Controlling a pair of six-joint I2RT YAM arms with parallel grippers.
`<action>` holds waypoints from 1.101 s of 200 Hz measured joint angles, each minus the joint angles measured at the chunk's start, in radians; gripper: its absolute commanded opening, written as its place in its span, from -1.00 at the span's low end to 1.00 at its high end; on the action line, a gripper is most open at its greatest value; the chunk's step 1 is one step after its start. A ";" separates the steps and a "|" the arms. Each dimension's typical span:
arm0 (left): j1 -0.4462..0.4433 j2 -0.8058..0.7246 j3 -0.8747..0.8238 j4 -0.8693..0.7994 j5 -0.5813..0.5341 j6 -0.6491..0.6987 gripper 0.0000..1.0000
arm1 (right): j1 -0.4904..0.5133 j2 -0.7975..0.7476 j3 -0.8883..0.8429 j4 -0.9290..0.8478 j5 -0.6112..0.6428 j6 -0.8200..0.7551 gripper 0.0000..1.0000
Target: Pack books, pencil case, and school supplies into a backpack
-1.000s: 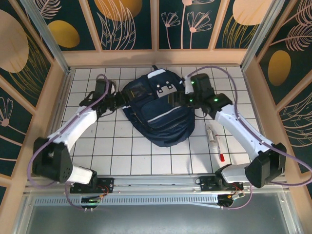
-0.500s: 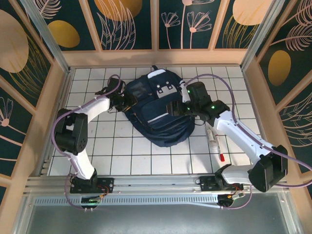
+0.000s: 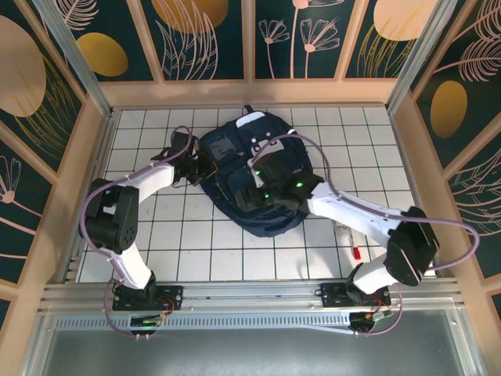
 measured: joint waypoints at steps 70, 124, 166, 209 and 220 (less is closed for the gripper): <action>-0.048 -0.267 -0.265 0.045 -0.010 -0.168 -1.00 | 0.107 0.171 0.016 -0.038 0.322 -0.019 0.46; -0.125 -0.325 -0.303 0.134 0.000 -0.351 -1.00 | -0.165 0.180 0.045 0.016 0.315 -0.100 0.55; -0.167 -0.405 -0.356 0.127 -0.023 -0.525 -1.00 | -0.239 0.130 0.108 -0.003 0.195 0.004 0.46; -0.169 -0.439 -0.365 0.139 -0.067 -0.602 -1.00 | -0.027 -0.034 -0.012 -0.003 0.038 0.198 0.31; -0.169 -0.431 -0.370 0.143 -0.064 -0.608 -1.00 | 0.002 -0.025 -0.027 0.001 0.016 0.198 0.29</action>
